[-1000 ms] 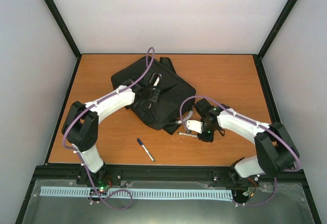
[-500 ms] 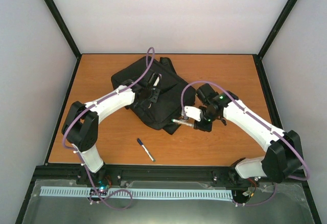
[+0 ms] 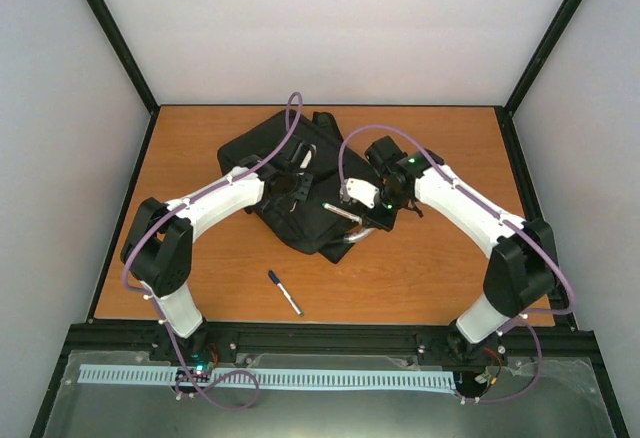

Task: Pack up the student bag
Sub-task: Pick up the stationery from the center of the board, then place the stationery in the student bag.

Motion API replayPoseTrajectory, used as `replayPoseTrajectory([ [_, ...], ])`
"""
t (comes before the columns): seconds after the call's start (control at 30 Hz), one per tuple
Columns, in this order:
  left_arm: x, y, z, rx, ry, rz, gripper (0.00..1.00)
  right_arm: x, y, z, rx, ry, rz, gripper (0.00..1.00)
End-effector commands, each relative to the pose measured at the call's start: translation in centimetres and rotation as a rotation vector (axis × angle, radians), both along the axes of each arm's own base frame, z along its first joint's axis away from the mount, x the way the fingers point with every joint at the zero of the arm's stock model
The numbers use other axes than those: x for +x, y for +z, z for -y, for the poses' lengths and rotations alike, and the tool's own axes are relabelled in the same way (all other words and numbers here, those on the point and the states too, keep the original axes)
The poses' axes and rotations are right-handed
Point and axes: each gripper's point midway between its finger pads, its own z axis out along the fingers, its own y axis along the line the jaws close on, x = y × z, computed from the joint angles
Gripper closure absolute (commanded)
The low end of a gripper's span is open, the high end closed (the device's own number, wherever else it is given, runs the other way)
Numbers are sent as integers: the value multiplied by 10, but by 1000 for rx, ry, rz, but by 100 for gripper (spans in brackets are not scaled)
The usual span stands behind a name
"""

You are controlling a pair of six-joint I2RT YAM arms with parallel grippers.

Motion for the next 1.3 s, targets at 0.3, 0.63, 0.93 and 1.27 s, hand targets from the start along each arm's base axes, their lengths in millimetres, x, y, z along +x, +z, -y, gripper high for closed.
replayPoseTrajectory([
  [0.3,-4,17,4,-45,-6,-4,99,79,-16,-15,-94,-180,-22,86],
  [0.63,-3,16,4,-42,-4,-2,99,71,-56,-15,-193,-199,-201,86],
  [0.93,-5,22,7,-71,-18,9,99,43,-55,-15,-183,-196,-288,86],
  [1.27,-13,47,28,-211,-114,63,98,66,-39,-51,-84,-255,-338,86],
])
